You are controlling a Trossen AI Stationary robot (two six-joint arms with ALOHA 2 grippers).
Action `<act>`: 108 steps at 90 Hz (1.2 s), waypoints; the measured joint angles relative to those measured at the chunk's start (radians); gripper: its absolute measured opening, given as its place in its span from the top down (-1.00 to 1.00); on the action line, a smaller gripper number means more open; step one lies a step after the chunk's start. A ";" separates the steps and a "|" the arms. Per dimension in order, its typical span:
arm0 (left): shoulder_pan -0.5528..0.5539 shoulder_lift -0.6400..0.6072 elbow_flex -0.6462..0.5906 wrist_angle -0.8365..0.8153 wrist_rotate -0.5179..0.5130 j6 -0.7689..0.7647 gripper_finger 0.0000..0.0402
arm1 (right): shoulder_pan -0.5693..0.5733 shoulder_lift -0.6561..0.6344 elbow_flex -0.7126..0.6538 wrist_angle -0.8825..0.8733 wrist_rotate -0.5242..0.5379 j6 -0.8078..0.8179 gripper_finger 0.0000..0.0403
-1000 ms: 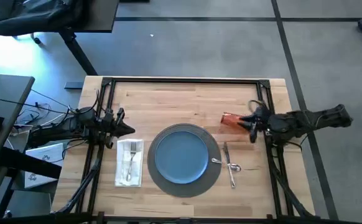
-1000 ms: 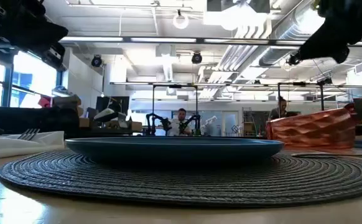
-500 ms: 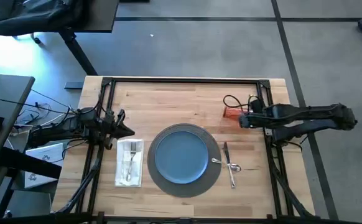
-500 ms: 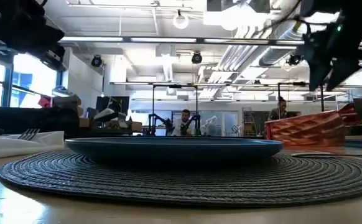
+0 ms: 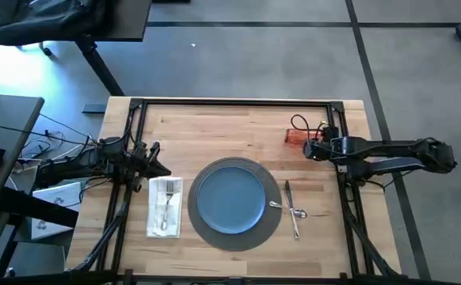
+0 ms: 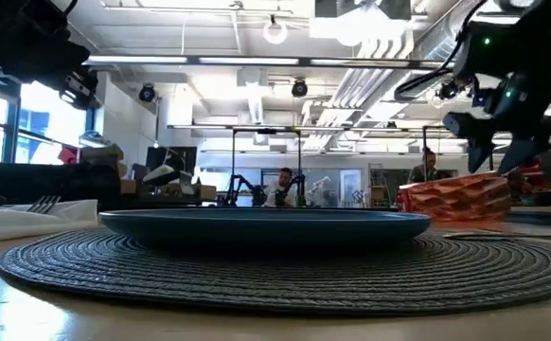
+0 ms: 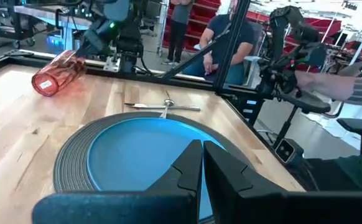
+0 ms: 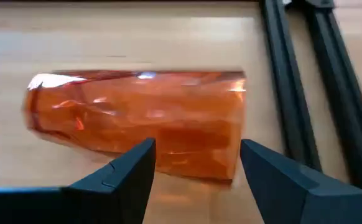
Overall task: Set table place
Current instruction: Adjust the orange cup
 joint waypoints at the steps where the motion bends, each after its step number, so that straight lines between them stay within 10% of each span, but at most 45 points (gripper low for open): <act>1: 0.000 0.000 0.000 -0.001 0.000 0.001 1.00 | -0.004 0.000 -0.009 0.009 0.001 0.000 -0.09; 45: 0.001 0.115 0.000 0.086 -0.160 0.034 1.00 | -0.060 0.000 -0.234 0.669 0.006 -0.405 -0.09; 70: 0.009 0.481 0.046 0.394 -0.290 0.010 1.00 | -0.046 0.000 -0.125 0.624 -0.074 -0.581 -0.09; 108: 0.081 1.148 0.436 0.482 -0.271 0.206 1.00 | -0.154 0.000 0.096 0.282 0.057 -0.516 -0.09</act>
